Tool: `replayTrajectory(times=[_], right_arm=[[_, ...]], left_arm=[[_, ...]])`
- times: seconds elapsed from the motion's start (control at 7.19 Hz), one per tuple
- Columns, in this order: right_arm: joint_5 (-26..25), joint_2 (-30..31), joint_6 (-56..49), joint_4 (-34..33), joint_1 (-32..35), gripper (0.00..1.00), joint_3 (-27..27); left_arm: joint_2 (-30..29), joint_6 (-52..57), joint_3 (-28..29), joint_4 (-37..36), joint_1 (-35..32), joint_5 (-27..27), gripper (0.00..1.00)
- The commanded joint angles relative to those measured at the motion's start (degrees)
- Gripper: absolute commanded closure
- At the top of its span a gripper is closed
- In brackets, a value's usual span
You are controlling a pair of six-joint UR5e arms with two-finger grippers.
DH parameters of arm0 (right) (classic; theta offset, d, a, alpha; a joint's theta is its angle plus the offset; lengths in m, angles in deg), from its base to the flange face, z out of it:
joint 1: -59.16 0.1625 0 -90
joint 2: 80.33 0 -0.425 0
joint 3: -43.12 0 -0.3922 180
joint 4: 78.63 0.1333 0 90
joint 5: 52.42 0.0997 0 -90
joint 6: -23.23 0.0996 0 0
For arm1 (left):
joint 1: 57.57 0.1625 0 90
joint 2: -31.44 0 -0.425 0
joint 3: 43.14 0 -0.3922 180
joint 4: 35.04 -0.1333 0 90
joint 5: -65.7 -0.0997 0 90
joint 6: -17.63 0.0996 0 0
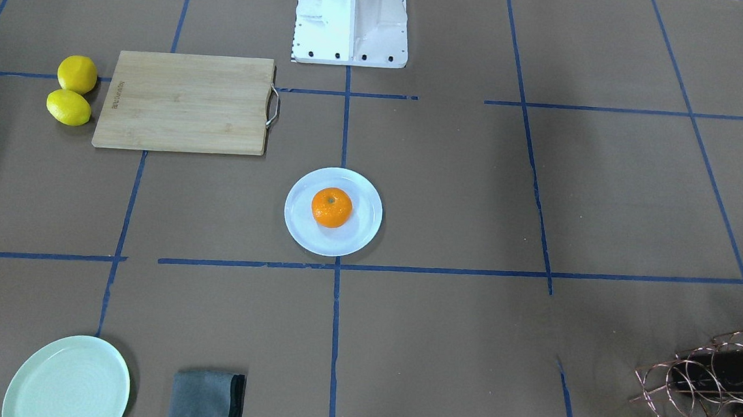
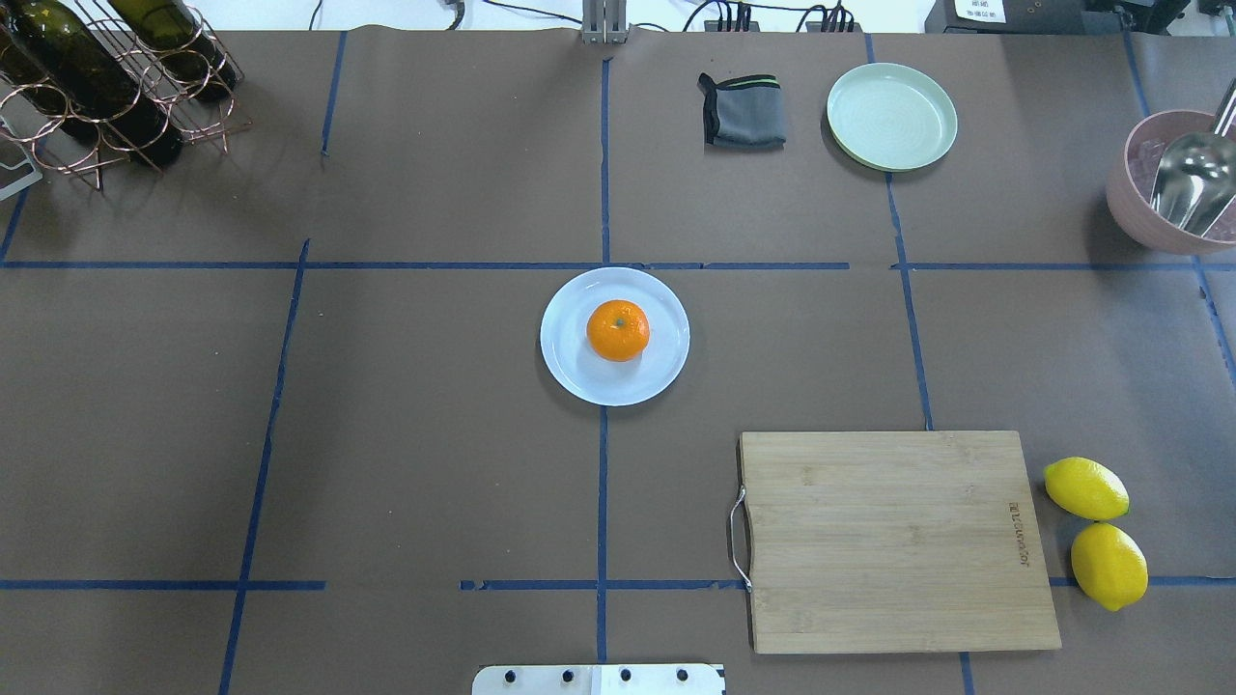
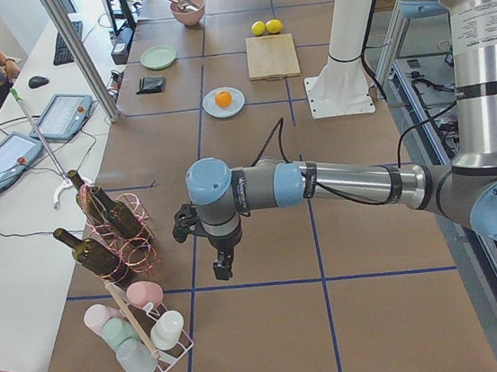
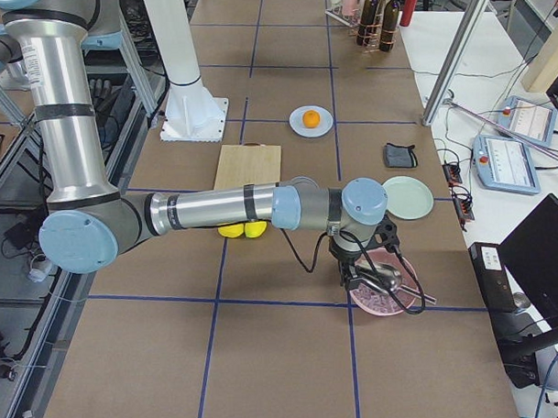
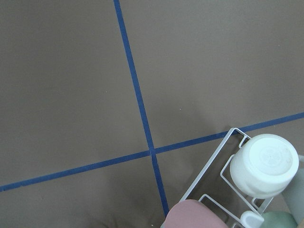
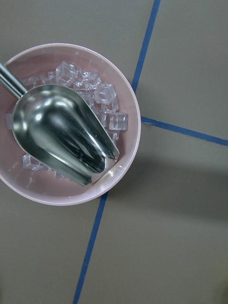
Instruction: Pick orange to plate
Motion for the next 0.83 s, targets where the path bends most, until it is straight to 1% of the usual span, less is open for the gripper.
replayTrajectory(times=[0.0,0.14,0.28,0.7], right_arm=[[-0.4,1.2,0.1,0.0,0.0,0.00,0.2],[-0.2,1.8,0.2,0.3,0.0,0.00,0.0],[0.3,3.0,0.2,0.7,0.0,0.00,-0.2],[0.1,3.4,1.0,0.8,-0.1,0.00,-0.1]], left_arm=[[0.6,0.1,0.3,-0.5,0.0,2.6,0.00],[1.4,0.2,-0.1,0.2,0.0,4.5,0.00],[0.7,0.2,-0.1,0.2,0.0,4.7,0.00],[-0.4,0.3,-0.1,-0.3,0.1,4.4,0.00]])
